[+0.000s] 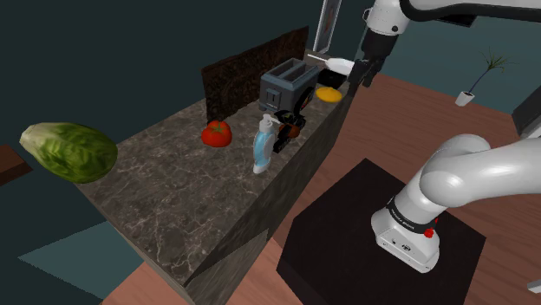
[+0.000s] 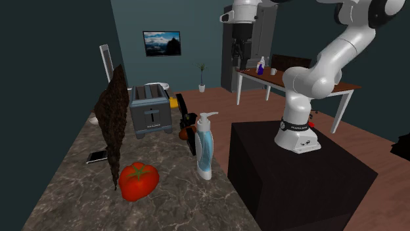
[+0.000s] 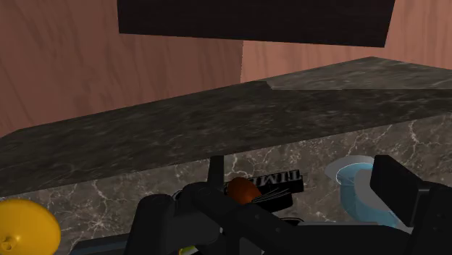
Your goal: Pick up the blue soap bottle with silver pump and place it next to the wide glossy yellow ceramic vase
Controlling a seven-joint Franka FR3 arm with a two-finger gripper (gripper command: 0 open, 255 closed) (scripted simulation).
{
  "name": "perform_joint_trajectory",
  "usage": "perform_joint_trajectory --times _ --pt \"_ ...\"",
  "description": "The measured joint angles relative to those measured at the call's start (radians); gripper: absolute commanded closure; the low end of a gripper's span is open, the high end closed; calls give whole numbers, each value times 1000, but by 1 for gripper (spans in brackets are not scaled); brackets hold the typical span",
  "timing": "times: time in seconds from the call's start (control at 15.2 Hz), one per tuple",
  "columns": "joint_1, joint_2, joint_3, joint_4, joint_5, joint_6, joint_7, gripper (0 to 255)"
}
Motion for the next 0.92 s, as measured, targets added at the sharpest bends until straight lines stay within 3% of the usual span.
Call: perform_joint_trajectory --times 0.33,0.92 --pt "24 97 50 30 30 48 48 0" --pt "71 414 176 191 72 148 178 0"
